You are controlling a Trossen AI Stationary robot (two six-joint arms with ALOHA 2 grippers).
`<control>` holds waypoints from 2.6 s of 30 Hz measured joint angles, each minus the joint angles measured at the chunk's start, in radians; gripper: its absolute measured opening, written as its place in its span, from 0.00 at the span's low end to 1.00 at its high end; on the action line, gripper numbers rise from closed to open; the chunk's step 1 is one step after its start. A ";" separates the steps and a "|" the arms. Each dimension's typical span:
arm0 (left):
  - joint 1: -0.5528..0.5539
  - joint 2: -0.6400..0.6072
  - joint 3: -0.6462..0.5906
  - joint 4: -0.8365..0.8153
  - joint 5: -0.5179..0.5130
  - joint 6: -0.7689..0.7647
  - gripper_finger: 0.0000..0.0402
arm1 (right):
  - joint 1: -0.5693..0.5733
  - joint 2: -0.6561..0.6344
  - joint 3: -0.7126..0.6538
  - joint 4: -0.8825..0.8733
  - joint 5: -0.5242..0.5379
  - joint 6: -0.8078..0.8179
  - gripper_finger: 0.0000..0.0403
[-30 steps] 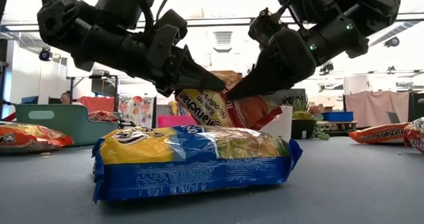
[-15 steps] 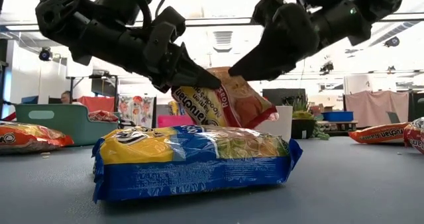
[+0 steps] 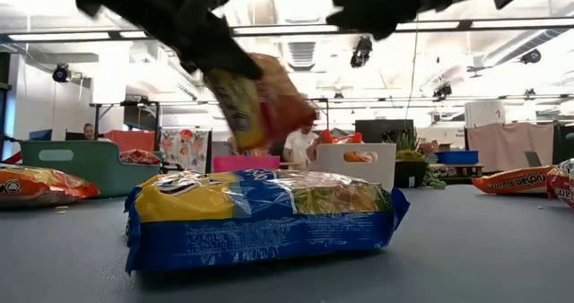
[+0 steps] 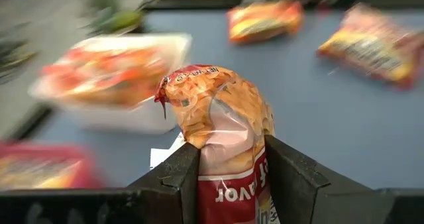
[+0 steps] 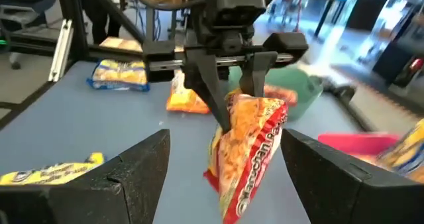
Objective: Sort Maruchan noodles
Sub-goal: Put the red noodle pack into the green bin
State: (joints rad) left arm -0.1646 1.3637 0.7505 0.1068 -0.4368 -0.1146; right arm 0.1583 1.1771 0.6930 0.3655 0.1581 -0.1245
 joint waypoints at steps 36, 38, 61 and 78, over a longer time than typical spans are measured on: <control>0.353 -0.074 0.090 -1.483 -0.360 -1.100 0.31 | -0.072 -0.064 -0.001 0.028 0.000 -0.119 0.66; 0.363 -0.074 0.077 -1.470 -0.358 -1.100 0.31 | -0.072 -0.063 -0.001 0.028 0.000 -0.119 0.65; 0.390 -0.074 0.103 -1.472 -0.367 -1.097 0.53 | -0.072 -0.063 -0.002 0.027 0.000 -0.120 0.67; 0.288 -0.051 0.249 -1.059 -0.253 -0.749 0.54 | -0.072 -0.063 -0.002 0.006 0.001 -0.119 0.66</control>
State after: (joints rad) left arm 0.1234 1.3131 0.9998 -0.9524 -0.6902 -0.8633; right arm 0.0864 1.1145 0.6907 0.3717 0.1593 -0.2439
